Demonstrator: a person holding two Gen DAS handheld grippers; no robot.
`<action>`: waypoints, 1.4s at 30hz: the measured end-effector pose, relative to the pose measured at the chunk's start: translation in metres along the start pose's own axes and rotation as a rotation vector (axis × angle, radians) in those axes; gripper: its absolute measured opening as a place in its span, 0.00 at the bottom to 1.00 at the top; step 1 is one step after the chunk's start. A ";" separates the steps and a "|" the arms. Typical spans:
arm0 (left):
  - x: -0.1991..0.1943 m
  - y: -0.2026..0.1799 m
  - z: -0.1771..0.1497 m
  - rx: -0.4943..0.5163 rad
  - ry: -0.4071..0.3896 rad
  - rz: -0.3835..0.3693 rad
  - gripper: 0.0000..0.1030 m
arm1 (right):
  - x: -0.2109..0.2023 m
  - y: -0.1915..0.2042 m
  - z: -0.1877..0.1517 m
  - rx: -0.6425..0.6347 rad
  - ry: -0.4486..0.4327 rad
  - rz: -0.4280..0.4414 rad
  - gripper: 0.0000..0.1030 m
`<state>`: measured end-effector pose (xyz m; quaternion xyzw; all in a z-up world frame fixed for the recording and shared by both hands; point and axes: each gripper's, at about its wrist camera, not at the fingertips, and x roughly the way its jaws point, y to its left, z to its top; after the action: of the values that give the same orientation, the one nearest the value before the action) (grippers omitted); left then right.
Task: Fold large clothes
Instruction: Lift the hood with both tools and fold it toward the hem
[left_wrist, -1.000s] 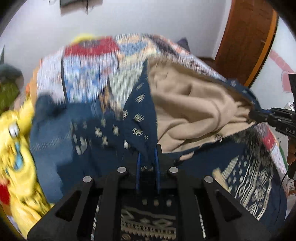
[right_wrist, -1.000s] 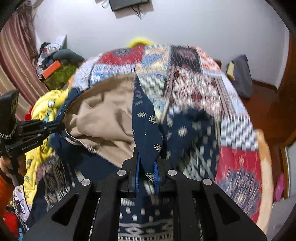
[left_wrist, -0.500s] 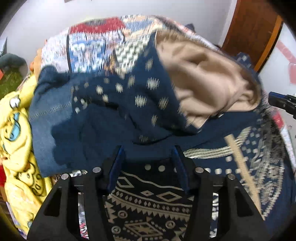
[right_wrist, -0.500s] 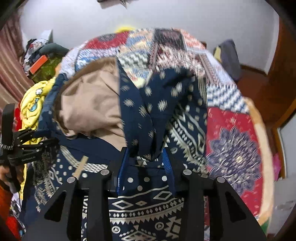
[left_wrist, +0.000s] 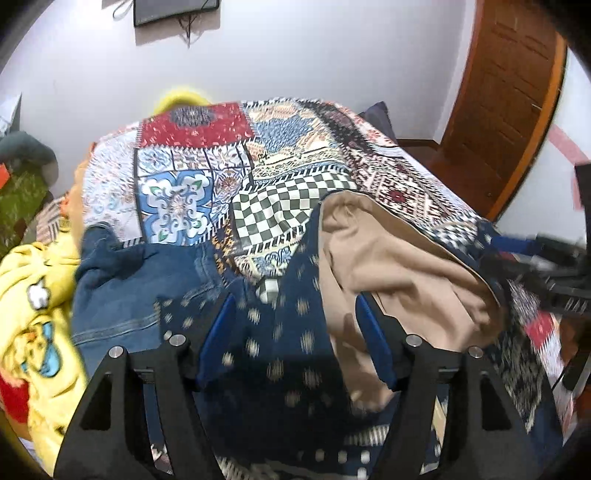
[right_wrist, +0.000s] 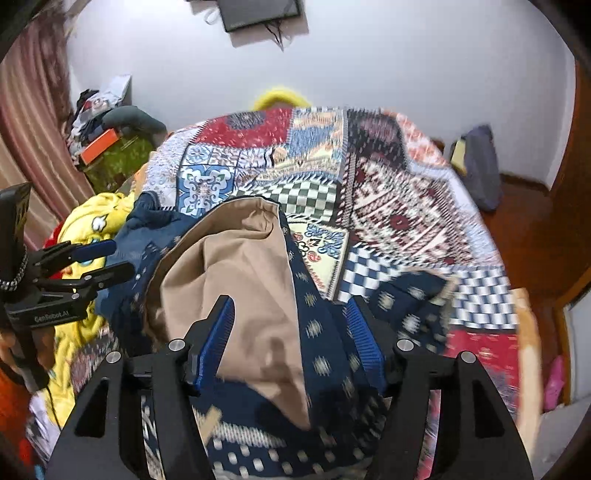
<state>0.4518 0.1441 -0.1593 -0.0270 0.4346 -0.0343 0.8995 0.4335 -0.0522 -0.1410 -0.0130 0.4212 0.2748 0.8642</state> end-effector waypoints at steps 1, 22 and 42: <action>0.008 0.001 0.002 -0.018 0.008 0.000 0.64 | 0.015 -0.004 0.002 0.025 0.024 -0.003 0.58; -0.006 -0.048 0.024 0.094 -0.068 -0.046 0.07 | 0.016 -0.006 0.009 0.060 0.030 0.122 0.10; -0.119 -0.095 -0.113 0.198 0.080 -0.184 0.07 | -0.096 0.030 -0.112 -0.032 0.049 0.131 0.14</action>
<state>0.2857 0.0577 -0.1290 0.0237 0.4605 -0.1603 0.8728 0.2907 -0.1000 -0.1367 -0.0059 0.4377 0.3370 0.8336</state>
